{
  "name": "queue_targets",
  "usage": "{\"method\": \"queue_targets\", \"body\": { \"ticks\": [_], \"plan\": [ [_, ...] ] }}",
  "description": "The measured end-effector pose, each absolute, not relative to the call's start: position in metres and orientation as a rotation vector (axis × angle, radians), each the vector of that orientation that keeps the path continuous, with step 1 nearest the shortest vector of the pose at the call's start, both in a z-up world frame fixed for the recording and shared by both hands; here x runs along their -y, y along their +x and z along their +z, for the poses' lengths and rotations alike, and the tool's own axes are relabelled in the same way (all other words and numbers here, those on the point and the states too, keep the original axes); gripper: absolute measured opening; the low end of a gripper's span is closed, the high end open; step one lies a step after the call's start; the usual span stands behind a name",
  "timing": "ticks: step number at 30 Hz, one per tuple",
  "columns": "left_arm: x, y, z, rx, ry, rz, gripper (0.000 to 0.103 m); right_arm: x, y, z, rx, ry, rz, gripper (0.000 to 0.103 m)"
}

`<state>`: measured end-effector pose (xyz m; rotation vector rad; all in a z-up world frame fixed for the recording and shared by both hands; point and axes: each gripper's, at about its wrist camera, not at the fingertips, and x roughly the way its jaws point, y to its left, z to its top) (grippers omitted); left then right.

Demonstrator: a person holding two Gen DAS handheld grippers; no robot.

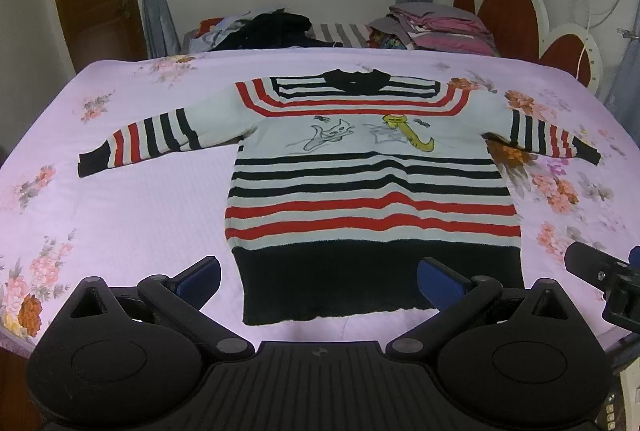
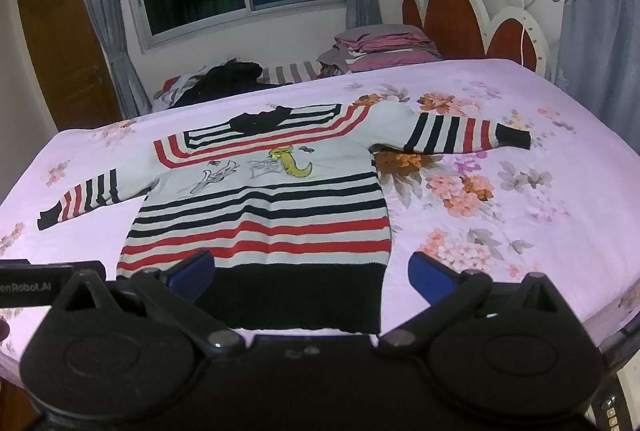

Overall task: Fold small clothes
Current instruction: 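Move both grippers toward the striped sweater lying flat on the bed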

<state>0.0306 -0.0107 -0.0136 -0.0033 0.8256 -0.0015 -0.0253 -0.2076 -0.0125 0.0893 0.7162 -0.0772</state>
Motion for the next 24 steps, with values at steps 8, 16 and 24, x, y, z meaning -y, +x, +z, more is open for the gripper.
{"method": "queue_targets", "body": {
  "ticks": [8, 16, 24],
  "plan": [
    [0.009, 0.042, -0.018, -0.82, -0.006, 0.001, 0.103, 0.208, -0.015, -0.019, -0.732, 0.093, -0.099, 0.103],
    [0.008, 0.063, -0.025, -0.823, -0.022, -0.007, 0.103, 0.215, -0.002, -0.026, -0.737, 0.088, -0.13, 0.103],
    [0.009, 0.103, -0.036, -0.825, -0.037, -0.005, 0.103, 0.237, 0.027, -0.032, -0.713, 0.06, -0.192, 0.103]
  ]
}}
